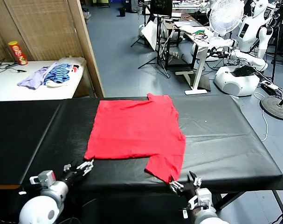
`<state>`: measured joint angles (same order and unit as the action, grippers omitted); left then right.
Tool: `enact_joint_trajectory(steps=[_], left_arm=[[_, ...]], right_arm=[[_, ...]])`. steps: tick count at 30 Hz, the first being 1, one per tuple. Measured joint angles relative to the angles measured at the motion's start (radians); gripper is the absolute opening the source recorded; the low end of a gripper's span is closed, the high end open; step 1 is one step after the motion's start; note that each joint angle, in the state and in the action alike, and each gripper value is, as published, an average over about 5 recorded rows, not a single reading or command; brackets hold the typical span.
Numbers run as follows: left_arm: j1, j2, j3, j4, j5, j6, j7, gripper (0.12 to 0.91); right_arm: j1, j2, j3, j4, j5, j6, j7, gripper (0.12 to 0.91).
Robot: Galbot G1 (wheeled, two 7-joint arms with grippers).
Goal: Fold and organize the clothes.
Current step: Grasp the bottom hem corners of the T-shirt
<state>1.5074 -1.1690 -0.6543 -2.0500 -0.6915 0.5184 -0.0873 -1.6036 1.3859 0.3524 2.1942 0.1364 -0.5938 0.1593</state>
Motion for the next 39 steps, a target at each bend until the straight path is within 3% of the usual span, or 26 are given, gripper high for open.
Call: enact_joint_trajectory(steps=[6,11,14,17,20,22,25,33,39], left_arm=[[-0.024,-0.004,0.005,0.022,0.002,0.018,0.006,0.798],[-0.048,-0.006,0.014,0.045,-0.006,0.015,0.006,0.790],[-0.059,-0.011,0.020,0.059,-0.007,0.011,0.005,0.701],[-0.061,-0.018,0.024,0.066,-0.006,0.002,0.006,0.543],[-0.055,-0.023,0.027,0.064,0.001,-0.009,0.009,0.375],[-0.048,-0.027,0.027,0.058,0.011,-0.016,0.009,0.258],[-0.033,-0.036,0.025,0.041,0.024,-0.019,-0.001,0.143],[0.076,-0.058,-0.002,-0.072,0.040,-0.015,-0.038,0.125],[0.198,-0.080,-0.025,-0.178,0.035,-0.022,-0.040,0.125]], right_arm=[[0.008,0.010,-0.010,-0.022,-0.021,0.005,0.000,0.771],[0.010,0.014,-0.015,-0.039,-0.025,0.005,-0.005,0.580],[0.009,0.014,-0.015,-0.044,-0.028,0.005,-0.011,0.415],[0.003,0.013,-0.012,-0.041,-0.030,0.003,-0.011,0.250],[-0.008,0.006,-0.002,-0.026,-0.026,-0.012,-0.011,0.141],[-0.023,-0.003,0.009,-0.005,-0.017,-0.031,-0.013,0.123],[-0.056,-0.019,0.034,0.040,0.000,-0.050,-0.014,0.123],[-0.141,-0.046,0.086,0.147,0.016,-0.020,-0.011,0.123],[-0.094,-0.071,0.123,0.122,0.104,0.090,-0.032,0.123]])
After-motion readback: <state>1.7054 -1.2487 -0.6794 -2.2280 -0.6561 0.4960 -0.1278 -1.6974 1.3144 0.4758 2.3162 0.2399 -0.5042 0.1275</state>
